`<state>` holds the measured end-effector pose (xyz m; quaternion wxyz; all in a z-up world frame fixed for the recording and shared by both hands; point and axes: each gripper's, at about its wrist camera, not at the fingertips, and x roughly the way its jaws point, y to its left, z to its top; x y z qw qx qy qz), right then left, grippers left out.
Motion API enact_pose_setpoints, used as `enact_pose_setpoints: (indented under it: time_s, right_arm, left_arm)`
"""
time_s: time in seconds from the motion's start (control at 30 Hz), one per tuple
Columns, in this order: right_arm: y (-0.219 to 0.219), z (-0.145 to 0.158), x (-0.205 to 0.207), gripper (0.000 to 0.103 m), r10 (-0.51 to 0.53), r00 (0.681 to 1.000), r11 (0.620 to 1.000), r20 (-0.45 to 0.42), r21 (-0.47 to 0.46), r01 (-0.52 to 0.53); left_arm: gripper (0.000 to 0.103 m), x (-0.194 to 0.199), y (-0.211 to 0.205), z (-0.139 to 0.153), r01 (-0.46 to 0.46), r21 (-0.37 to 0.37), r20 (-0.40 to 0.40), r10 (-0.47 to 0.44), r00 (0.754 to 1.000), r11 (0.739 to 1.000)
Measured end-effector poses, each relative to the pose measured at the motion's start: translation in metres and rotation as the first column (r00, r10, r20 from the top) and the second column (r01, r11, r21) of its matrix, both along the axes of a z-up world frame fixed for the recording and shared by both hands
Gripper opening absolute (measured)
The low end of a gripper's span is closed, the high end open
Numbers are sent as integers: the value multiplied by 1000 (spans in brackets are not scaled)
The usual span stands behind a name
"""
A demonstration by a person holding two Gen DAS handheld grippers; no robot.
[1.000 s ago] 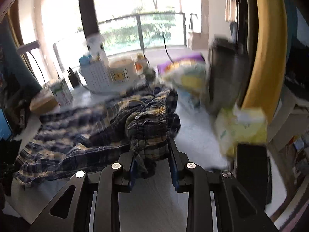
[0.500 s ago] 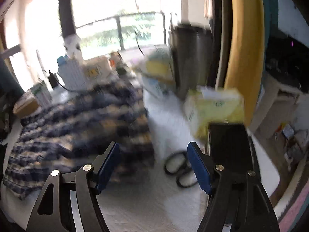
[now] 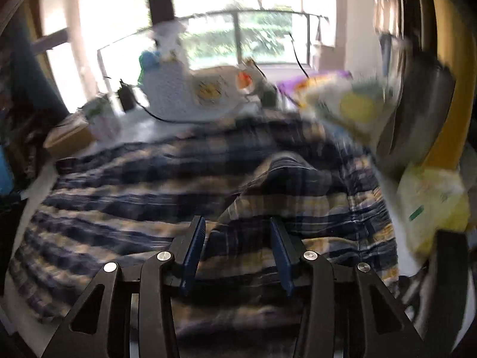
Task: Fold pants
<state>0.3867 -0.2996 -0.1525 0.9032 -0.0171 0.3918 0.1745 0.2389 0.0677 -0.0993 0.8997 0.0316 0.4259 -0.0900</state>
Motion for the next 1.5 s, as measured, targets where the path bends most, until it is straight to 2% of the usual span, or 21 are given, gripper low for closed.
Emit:
enact_pose_setpoints:
  time_s: [0.03, 0.13, 0.2, 0.3, 0.4, 0.57, 0.67, 0.73, 0.8, 0.87, 0.93, 1.0, 1.07, 1.13, 1.23, 1.37, 1.5]
  right_arm:
    - [-2, -9, 7, 46, -7, 999, 1000, -37, 13, 7]
    - [-1, -8, 10, 46, 6, 999, 1000, -39, 9, -6]
    - [0, -7, 9, 46, 20, 999, 1000, -49, -7, -21]
    - [-2, 8, 3, 46, 30, 999, 999, -29, -11, -30]
    - [-5, 36, 2, 46, 40, 998, 999, 49, -32, -38]
    - [-1, 51, 33, 46, 40, 996, 990, 85, -136, -29]
    - [6, 48, 57, 46, 61, 996, 985, 63, -166, -50]
    - [12, 38, 74, 46, 78, 997, 982, 11, -174, -75]
    - [18, 27, 90, 46, 91, 995, 981, -49, -169, -99]
    - [23, 20, 102, 46, 74, 994, 983, -78, -163, -86]
    - [29, 13, 112, 46, 65, 992, 984, -105, -157, -81]
    - [33, 10, 118, 56, 65, 992, 984, -107, -161, -82]
    - [36, 7, 120, 69, 75, 991, 982, -113, -165, -93]
    - [39, 4, 123, 72, 74, 990, 980, -119, -176, -94]
    - [39, 4, 124, 74, 49, 994, 981, -98, -182, -66]
    - [44, 18, 111, 74, 1, 1000, 983, -3, -184, -2]
    - [56, 36, 83, 74, 27, 999, 995, 43, -100, -23]
  left_arm:
    - [42, 6, -2, -7, 5, 10, -23, -5, 1000, 1000]
    - [42, 21, -2, -29, -8, 49, -84, 12, 996, 999]
    - [42, 24, 2, -37, -19, 52, -95, 24, 995, 998]
    - [42, 27, 11, -33, -31, 47, -94, 35, 995, 998]
    - [42, 32, 20, -26, -57, 49, -88, 61, 994, 997]
    - [42, 48, 27, -3, -39, 43, -22, 40, 999, 998]
    - [42, 62, 25, 6, -10, 33, 12, 9, 1000, 999]
    - [42, 75, 25, 6, 2, 18, 13, -2, 1000, 1000]
    - [42, 87, 25, 1, 18, -16, -3, -18, 1000, 1000]
    - [42, 103, 29, -10, 21, -71, -45, -25, 999, 997]
    - [42, 113, 33, -19, 5, -88, -73, -11, 997, 996]
    - [42, 125, 38, -29, -27, -80, -95, 20, 995, 996]
    - [42, 128, 42, -28, -33, -95, -78, 25, 997, 995]
    - [42, 132, 46, -29, -70, -66, -70, 65, 995, 995]
    - [42, 135, 51, -27, -97, -89, -71, 91, 993, 991]
    - [42, 125, 51, -17, -160, -21, -11, 160, 987, 987]
    - [42, 107, 54, -3, -178, -12, 26, 178, 984, 984]
